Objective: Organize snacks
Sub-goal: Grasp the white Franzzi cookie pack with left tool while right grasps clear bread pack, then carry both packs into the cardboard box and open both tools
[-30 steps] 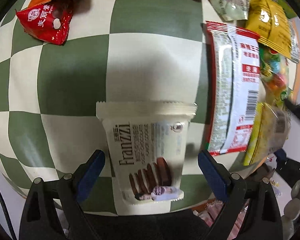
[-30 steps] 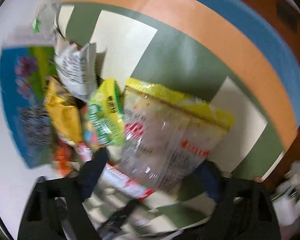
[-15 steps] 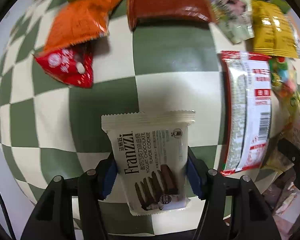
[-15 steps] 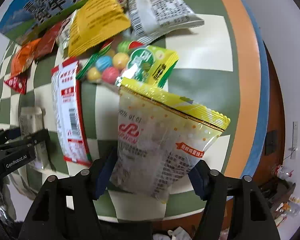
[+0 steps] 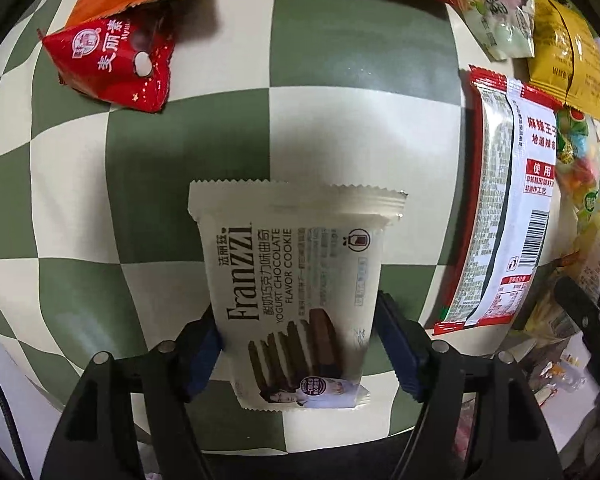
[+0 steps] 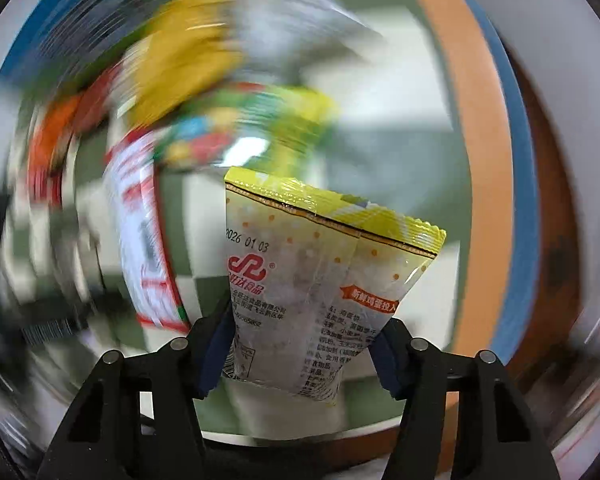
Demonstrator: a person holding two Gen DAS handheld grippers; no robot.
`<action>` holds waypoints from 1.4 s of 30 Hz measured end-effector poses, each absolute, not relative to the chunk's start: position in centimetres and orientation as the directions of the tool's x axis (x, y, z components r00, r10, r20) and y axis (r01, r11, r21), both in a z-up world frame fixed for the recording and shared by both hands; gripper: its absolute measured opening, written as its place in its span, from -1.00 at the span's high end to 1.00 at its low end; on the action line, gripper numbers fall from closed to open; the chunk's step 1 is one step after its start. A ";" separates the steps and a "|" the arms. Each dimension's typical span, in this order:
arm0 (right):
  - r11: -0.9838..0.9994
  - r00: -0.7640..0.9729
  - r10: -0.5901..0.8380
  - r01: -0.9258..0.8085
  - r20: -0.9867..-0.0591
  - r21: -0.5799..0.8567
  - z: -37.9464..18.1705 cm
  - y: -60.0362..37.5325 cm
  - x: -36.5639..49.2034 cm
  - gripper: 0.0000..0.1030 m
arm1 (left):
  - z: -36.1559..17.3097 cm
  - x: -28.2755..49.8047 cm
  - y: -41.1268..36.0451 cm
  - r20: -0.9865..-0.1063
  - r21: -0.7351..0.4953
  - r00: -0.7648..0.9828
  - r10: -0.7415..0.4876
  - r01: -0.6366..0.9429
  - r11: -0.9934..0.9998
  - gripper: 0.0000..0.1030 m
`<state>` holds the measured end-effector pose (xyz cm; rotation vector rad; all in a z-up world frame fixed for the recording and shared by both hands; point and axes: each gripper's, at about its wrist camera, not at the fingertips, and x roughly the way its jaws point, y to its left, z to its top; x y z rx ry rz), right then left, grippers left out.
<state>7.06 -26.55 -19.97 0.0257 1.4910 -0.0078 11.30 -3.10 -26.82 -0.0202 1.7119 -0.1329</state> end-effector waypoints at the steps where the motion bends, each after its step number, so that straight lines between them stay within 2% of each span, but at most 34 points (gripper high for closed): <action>1: 0.997 0.079 -0.029 -0.071 -0.996 -0.035 -19.8 -25.4 7.1 -0.25 | -26.8 11.3 -3.5 -0.985 -0.098 -0.146 -0.087 0.066 0.993 -0.38; 3: 0.984 0.075 -0.082 -0.154 -0.994 -0.093 -19.8 -24.4 7.1 -0.38 | -26.9 11.6 -4.9 -0.986 -0.093 -0.146 -0.082 0.067 0.993 -0.38; 5: 0.992 0.095 -0.052 -0.113 -0.994 -0.063 -19.4 -25.3 6.9 -0.52 | -27.8 12.4 -5.4 -0.986 -0.091 -0.147 -0.080 0.067 0.994 -0.38; 12: 0.974 0.048 0.138 0.172 -0.989 0.145 -21.5 -30.1 5.1 -0.54 | -28.4 12.1 -5.3 -0.986 -0.100 -0.141 -0.093 0.042 0.994 -0.40; 14: 0.955 0.066 0.170 0.233 -0.983 0.181 -22.2 -31.2 4.5 -0.44 | -28.3 12.0 -3.5 -0.987 -0.106 -0.128 -0.100 0.040 0.994 -0.35; 15: 0.954 0.079 0.160 0.243 -0.984 0.174 -22.1 -31.4 4.3 -0.40 | -27.8 12.2 -2.7 -0.989 -0.100 -0.110 -0.095 0.040 0.994 -0.17; 16: 0.955 0.090 0.149 0.246 -0.985 0.167 -22.0 -31.6 4.3 -0.37 | -27.3 12.1 -2.5 -0.992 -0.096 -0.089 -0.092 0.046 0.994 -0.11; 20: 0.962 0.126 0.120 0.231 -0.985 0.147 -21.2 -31.7 3.6 -0.22 | -26.8 11.7 -2.7 -0.994 -0.089 -0.064 -0.085 0.069 0.994 -0.10; 25: 0.966 0.141 0.118 0.214 -0.983 0.146 -20.1 -31.3 2.8 -0.16 | -25.3 10.9 -3.4 -0.997 -0.077 -0.017 -0.075 0.100 0.992 -0.09; 30: 0.957 0.173 0.159 0.216 -0.972 0.195 -17.6 -30.7 2.4 -0.15 | -21.7 10.3 -3.3 -0.992 -0.110 0.045 -0.116 0.120 0.987 -0.09; 36: 0.930 0.260 0.246 0.209 -0.934 0.303 -11.2 -30.3 3.9 -0.15 | -14.9 11.3 -3.1 -0.963 -0.216 0.138 -0.230 0.111 0.970 -0.09; 42: 0.896 0.367 0.336 0.161 -0.868 0.415 -4.3 -30.3 10.1 -0.15 | -6.9 16.4 -3.3 -0.917 -0.275 0.262 -0.301 0.132 0.952 -0.09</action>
